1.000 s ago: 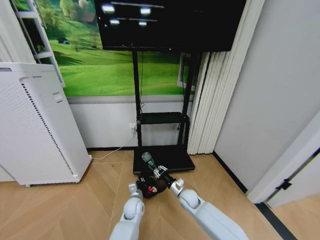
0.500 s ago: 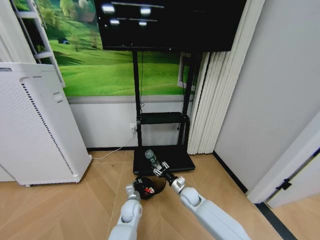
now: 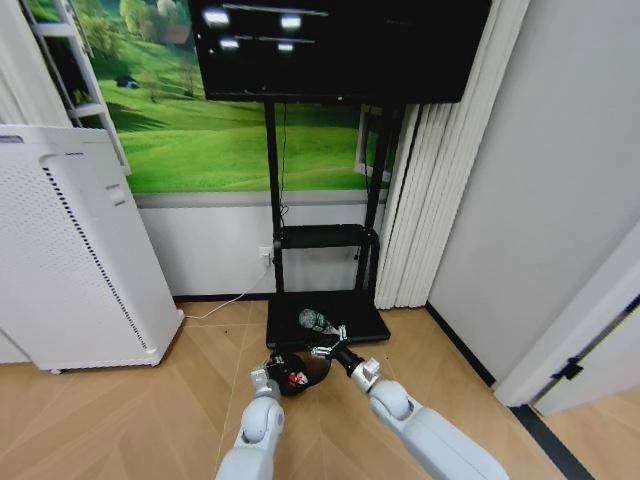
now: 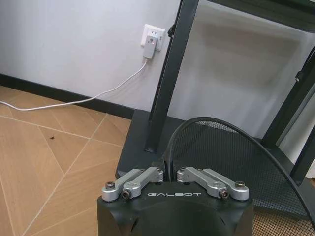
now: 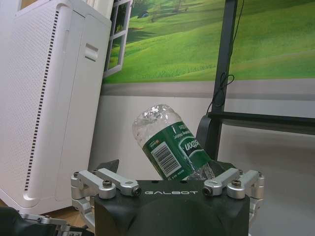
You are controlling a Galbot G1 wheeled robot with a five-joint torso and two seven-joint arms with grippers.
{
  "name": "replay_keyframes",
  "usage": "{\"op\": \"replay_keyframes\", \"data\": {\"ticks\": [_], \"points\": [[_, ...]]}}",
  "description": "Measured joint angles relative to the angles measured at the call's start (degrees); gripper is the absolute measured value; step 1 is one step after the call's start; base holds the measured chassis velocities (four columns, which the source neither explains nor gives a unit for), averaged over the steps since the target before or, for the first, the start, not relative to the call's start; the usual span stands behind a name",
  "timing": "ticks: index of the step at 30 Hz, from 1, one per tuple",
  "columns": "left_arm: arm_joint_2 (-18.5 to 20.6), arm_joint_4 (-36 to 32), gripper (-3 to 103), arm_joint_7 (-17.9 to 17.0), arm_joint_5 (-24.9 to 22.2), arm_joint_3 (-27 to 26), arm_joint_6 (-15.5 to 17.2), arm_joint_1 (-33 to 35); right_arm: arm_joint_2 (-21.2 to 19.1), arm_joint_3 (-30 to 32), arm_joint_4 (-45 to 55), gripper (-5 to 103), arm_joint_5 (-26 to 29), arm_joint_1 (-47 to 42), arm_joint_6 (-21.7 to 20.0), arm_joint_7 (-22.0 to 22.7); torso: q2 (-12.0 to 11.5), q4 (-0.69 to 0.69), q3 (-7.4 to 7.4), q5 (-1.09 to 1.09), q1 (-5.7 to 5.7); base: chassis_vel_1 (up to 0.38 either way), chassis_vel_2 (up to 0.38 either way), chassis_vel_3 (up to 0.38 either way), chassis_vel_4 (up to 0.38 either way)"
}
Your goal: Pick up the trash bin and place the garbage on the floor into it.
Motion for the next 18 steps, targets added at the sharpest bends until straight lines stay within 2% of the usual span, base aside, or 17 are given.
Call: {"op": "replay_keyframes", "data": {"ticks": [15, 18], "points": [[0.1, -0.2, 6, 0.2, -0.3, -0.1, -0.1, -1.0, -0.3, -1.1, 2.2, 100, -1.1, -0.6, 0.6, -0.9, 0.0, 0.0, 0.0, 0.0, 0.0, 0.0, 0.0, 0.0, 0.0], [0.1, -0.6, 6, 0.2, -0.3, -0.1, -0.1, -1.0, 0.5, -0.5, 1.7, 100, -2.0, -0.7, -0.7, 2.6, 0.0, 0.01, 0.0, 0.0, 0.0, 0.0, 0.0, 0.0, 0.0]]}}
